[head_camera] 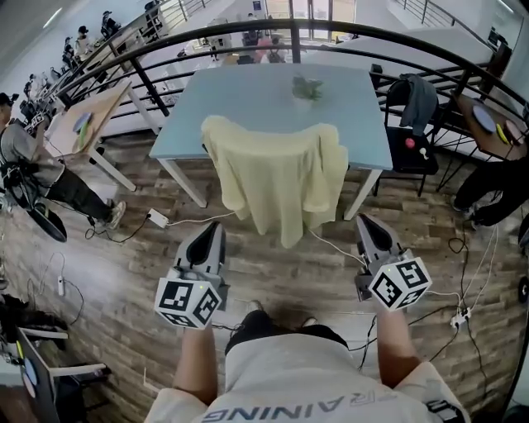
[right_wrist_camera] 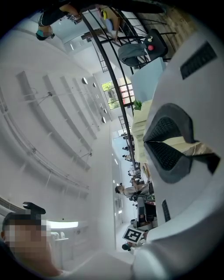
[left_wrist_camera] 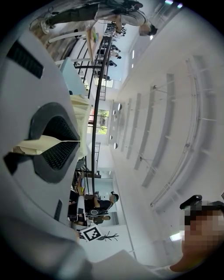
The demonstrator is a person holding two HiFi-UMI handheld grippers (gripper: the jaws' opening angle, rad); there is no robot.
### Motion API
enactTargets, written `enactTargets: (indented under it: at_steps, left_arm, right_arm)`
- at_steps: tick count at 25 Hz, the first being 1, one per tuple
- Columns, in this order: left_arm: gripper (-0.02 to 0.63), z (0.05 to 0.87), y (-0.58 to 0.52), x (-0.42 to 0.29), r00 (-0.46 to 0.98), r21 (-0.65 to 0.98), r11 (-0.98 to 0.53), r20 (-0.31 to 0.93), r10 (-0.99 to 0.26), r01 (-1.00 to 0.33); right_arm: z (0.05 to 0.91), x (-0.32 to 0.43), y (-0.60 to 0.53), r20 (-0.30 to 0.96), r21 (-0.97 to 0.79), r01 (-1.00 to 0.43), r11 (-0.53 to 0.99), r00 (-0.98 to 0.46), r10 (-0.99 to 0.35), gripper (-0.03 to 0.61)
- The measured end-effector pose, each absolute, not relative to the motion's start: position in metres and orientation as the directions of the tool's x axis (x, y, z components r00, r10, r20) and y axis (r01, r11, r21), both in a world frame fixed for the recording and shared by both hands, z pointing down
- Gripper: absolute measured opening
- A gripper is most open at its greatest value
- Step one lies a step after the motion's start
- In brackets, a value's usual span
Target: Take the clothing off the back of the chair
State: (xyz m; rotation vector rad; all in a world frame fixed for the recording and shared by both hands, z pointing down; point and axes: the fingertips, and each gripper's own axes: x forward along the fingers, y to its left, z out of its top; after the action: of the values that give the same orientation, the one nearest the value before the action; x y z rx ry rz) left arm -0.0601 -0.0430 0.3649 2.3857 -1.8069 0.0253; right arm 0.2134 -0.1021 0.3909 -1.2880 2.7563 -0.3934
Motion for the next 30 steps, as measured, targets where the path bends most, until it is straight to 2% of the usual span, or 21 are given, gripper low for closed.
enactTargets:
  at_steps: [7, 20, 30]
  left_arm:
    - [0.038, 0.378, -0.111, -0.090, 0.306, 0.132, -0.294, 0.088, -0.948, -0.947]
    - [0.038, 0.387, -0.254, -0.202, 0.426, 0.144, -0.411, 0.102, -0.899, -0.900]
    - [0.038, 0.385, -0.316, -0.230, 0.466, 0.167, -0.446, 0.110, -0.878, -0.879]
  right_arm:
    - [0.397, 0.181, -0.164, 0.054, -0.245, -0.768, 0.592, -0.620, -0.783, 0.023]
    - [0.379, 0.099, -0.271, 0.063, -0.216, -0.876, 0.431, -0.453, -0.889, 0.023]
    - [0.372, 0.107, -0.316, 0.082, -0.197, -0.919, 0.342, -0.363, -0.928, 0.023]
